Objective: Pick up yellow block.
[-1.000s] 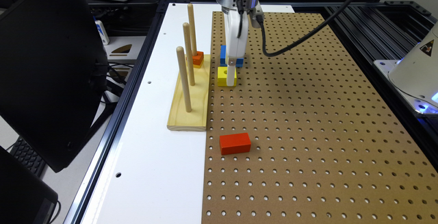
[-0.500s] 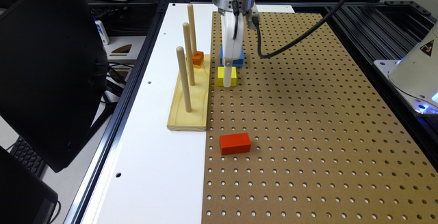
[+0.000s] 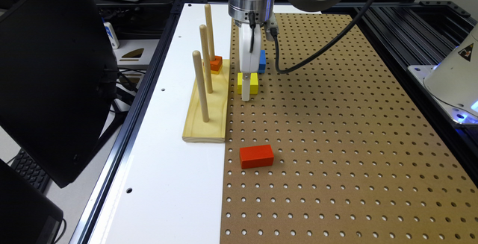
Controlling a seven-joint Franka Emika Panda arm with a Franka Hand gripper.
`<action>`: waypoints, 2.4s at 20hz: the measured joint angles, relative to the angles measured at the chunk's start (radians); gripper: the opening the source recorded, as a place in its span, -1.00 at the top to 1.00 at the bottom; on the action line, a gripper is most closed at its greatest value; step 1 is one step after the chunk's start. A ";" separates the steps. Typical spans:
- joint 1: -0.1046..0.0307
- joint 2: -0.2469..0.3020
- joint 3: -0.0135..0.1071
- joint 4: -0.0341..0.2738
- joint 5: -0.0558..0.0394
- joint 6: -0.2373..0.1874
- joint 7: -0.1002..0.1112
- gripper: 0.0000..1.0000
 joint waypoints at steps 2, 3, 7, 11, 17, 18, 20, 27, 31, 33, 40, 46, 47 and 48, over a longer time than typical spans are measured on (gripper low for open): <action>0.000 0.006 0.000 0.000 0.0000 0.001 0.000 -1.00; 0.000 0.012 0.000 0.001 -0.0006 0.006 0.000 -1.00; 0.000 0.010 0.000 0.001 -0.0009 0.006 0.000 1.00; 0.000 0.010 0.000 0.001 -0.0009 0.006 0.000 1.00; -0.001 0.007 -0.001 0.000 -0.0009 0.006 0.000 1.00; -0.001 0.005 -0.001 0.000 -0.0009 0.005 0.000 1.00; -0.001 -0.001 -0.001 0.000 -0.0009 0.002 0.000 1.00; -0.001 -0.060 -0.001 0.000 -0.0009 -0.048 0.000 1.00; -0.001 -0.141 -0.001 -0.006 -0.0008 -0.132 0.000 1.00; -0.001 -0.147 -0.001 -0.010 -0.0008 -0.135 0.000 1.00; -0.001 -0.228 -0.001 -0.008 -0.0005 -0.204 0.000 1.00; -0.001 -0.291 -0.001 -0.008 -0.0004 -0.263 0.000 1.00; -0.001 -0.302 0.000 -0.007 -0.0004 -0.272 0.000 1.00; -0.001 -0.315 0.000 -0.006 -0.0004 -0.285 0.000 1.00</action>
